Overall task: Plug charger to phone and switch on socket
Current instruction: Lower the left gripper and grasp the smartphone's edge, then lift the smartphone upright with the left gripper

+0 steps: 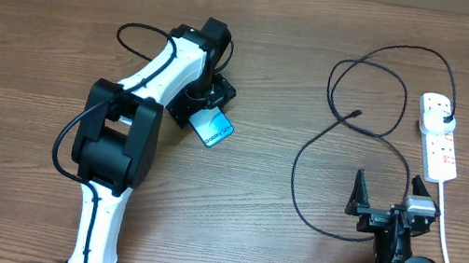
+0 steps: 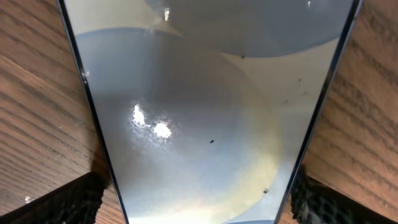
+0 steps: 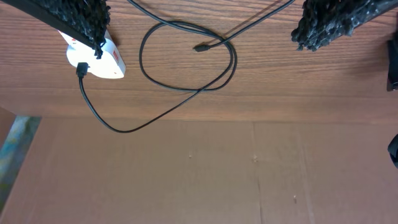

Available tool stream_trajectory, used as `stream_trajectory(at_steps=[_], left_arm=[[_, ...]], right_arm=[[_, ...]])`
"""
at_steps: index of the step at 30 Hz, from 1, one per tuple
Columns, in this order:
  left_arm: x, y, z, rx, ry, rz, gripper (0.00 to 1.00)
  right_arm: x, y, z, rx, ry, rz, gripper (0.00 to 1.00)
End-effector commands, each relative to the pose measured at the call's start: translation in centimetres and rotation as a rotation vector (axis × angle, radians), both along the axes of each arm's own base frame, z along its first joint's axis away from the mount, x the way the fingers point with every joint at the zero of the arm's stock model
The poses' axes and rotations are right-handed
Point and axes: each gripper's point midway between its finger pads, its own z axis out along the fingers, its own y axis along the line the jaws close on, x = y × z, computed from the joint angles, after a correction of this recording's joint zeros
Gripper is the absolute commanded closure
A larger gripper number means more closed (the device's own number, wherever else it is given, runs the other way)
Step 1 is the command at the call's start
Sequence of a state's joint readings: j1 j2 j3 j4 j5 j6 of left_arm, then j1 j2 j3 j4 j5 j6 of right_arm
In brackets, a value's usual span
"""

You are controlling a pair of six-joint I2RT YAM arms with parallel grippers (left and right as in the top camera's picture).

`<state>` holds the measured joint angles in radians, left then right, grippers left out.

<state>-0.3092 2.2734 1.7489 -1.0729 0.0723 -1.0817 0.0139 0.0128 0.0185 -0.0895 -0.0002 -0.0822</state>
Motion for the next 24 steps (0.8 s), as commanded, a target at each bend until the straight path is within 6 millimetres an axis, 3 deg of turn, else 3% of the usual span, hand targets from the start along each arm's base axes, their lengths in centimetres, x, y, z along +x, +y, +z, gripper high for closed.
stream_trajectory(at_steps=[1, 5, 14, 24], left_arm=[[-0.6, 1.7, -2.8, 0.101, 0.041, 0.04, 0.04], [-0.6, 1.7, -2.8, 0.101, 0.043, 0.038, 0.12], [-1.1, 2.7, -2.7, 0.155, 0.056, 0.031, 0.2], [-1.1, 2.7, -2.6, 0.144, 0.059, -0.074, 0.24]], right_arm=[[0.0, 0.1, -0.1, -0.005, -0.006, 0.006, 0.0], [0.0, 0.1, -0.1, -0.005, -0.006, 0.006, 0.0], [0.0, 0.1, -0.1, -0.005, -0.006, 0.006, 0.0], [0.0, 0.1, -0.1, -0.005, -0.006, 0.006, 0.0]])
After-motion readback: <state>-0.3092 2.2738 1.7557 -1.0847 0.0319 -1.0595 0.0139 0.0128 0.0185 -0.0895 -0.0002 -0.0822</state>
